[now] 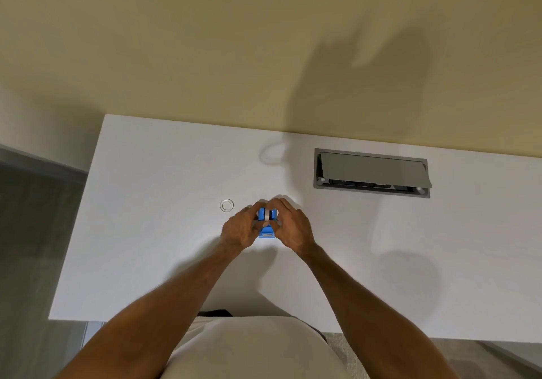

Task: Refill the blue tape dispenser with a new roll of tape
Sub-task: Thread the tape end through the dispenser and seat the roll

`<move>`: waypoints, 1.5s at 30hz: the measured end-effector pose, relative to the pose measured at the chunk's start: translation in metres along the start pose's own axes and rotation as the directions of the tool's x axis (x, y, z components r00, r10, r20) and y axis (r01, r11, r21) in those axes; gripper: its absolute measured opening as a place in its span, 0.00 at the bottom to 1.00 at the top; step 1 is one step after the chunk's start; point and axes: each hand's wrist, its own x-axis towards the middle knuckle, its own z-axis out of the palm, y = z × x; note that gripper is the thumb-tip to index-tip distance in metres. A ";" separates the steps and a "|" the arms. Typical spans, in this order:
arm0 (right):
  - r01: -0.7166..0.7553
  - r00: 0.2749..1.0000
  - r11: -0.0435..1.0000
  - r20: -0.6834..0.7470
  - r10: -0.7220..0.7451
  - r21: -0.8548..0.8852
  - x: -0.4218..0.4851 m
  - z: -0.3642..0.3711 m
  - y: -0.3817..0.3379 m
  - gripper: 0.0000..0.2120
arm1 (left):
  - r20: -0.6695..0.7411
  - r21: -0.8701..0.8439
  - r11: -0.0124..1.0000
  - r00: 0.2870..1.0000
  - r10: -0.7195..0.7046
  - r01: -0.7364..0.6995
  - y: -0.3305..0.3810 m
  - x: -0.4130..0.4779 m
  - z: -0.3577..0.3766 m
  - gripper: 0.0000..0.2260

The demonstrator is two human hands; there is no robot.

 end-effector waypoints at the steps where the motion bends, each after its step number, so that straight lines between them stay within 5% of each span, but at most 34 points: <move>1: 0.005 1.000 1.000 0.002 -0.005 0.007 0.000 0.000 -0.001 0.26 | 0.009 -0.012 1.000 1.000 0.003 -0.003 0.000 0.000 -0.001 0.24; 10: 0.022 1.000 0.988 0.004 -0.022 -0.151 0.001 0.000 -0.001 0.29 | -0.092 -0.167 0.984 0.995 0.047 -0.062 -0.002 -0.010 -0.003 0.23; 20: 0.088 0.996 0.932 0.019 -0.087 -0.351 0.010 -0.001 -0.004 0.24 | -0.071 -0.156 0.984 0.995 0.077 -0.087 -0.004 -0.015 -0.002 0.24; 45: 0.155 0.986 0.970 -0.023 -0.162 -0.185 0.008 -0.012 -0.003 0.20 | -0.037 -0.145 0.988 0.999 0.038 -0.043 0.000 -0.013 -0.009 0.24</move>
